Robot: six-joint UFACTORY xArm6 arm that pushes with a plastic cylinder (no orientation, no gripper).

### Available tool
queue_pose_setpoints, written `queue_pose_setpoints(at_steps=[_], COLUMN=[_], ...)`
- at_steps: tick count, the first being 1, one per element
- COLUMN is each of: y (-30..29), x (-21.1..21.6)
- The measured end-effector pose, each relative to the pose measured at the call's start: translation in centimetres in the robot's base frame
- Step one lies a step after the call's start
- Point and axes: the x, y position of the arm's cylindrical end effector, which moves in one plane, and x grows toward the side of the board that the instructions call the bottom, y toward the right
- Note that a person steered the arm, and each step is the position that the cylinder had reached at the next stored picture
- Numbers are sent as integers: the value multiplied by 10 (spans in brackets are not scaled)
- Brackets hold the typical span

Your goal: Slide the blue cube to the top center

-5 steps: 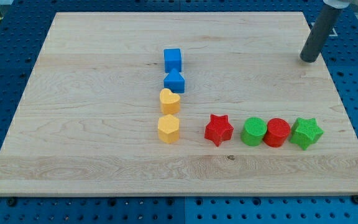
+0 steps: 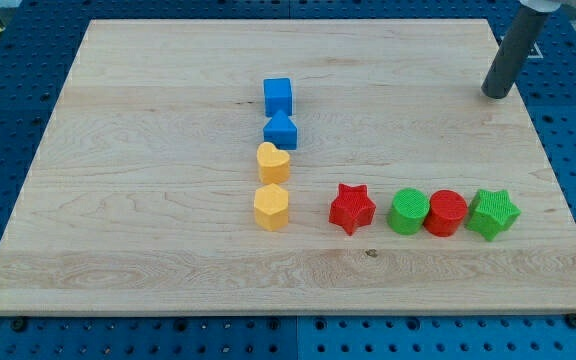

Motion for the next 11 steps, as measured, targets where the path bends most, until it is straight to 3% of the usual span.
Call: queue_pose_setpoints(at_steps=[2, 4, 8, 11], y=[-32, -183, -316, -322], x=[5, 49, 37, -31])
